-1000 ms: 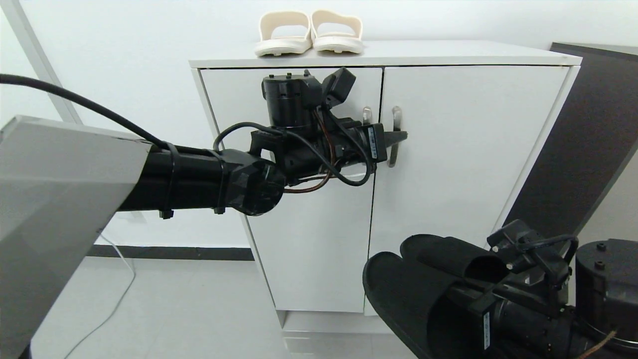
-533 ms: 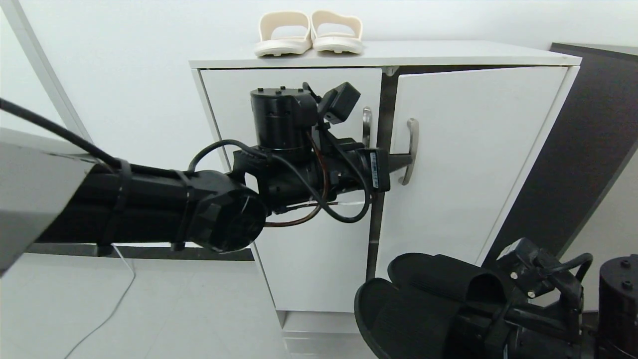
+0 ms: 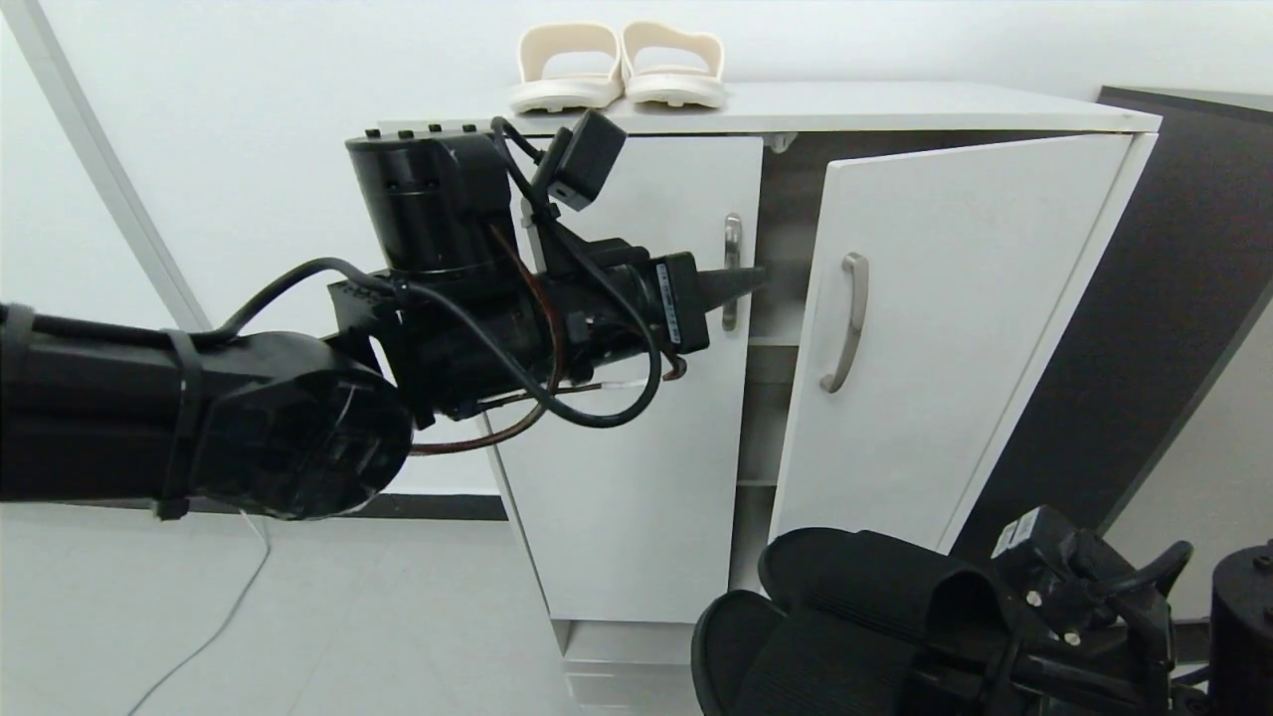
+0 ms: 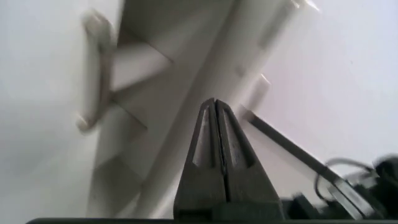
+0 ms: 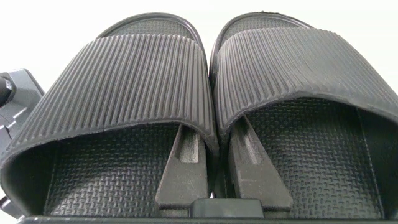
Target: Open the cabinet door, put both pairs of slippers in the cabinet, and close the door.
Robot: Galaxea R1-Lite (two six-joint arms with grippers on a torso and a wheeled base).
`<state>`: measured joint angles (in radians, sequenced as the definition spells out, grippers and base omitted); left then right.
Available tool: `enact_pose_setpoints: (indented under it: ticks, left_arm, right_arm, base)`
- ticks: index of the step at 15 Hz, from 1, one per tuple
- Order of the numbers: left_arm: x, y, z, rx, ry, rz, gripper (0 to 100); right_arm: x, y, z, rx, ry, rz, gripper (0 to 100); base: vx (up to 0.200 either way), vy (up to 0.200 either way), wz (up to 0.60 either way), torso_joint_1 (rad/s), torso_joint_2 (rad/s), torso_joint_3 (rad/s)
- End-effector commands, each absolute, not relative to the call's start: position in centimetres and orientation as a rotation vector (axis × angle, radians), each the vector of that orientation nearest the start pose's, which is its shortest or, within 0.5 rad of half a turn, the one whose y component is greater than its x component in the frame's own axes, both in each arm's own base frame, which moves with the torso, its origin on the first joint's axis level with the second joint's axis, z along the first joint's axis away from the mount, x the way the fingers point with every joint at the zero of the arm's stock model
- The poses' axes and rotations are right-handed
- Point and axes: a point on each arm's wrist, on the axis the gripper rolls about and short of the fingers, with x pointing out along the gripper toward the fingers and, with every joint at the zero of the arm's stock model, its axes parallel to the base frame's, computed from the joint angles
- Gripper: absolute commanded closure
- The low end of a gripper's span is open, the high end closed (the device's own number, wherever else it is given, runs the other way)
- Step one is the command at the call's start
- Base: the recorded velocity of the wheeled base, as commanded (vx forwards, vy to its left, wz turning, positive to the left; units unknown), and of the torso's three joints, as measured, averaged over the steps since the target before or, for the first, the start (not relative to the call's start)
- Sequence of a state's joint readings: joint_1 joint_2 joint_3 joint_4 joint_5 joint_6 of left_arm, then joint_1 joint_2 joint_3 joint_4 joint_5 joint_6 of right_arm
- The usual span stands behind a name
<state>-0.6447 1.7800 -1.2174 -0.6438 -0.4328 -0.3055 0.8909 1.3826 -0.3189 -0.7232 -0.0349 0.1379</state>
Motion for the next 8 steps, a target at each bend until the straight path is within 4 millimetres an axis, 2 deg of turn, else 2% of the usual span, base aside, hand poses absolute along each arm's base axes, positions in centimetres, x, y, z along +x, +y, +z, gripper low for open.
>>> enact_pose_setpoints:
  ticks: [1, 4, 7, 8]
  left_arm:
    - [30.0, -23.2, 26.5, -0.287, 0.080, -1.070, 100]
    - [31.5, -24.6, 26.2, -0.287, 0.076, -1.077, 100]
    - [31.4, -26.1, 26.4, -0.286, 0.090, -1.106, 100]
    - [31.0, -26.4, 26.5, -0.285, 0.095, -1.118, 100]
  right_arm:
    - [12.0, 14.8, 14.3, -0.030, 0.374, 0.824, 100]
    - [12.0, 14.9, 14.1, -0.038, 0.390, 0.824, 100]
    - [12.0, 14.9, 14.1, -0.041, 0.394, 0.826, 100]
    - [11.7, 15.0, 13.9, -0.046, 0.399, 0.837, 100]
  base:
    - [0.000, 0.000, 0.00, 0.000, 0.00, 0.000]
    - [0.000, 0.000, 0.00, 0.000, 0.00, 0.000]
    - [0.000, 0.000, 0.00, 0.000, 0.00, 0.000]
    - [-0.200, 0.000, 0.00, -0.002, 0.01, 0.002]
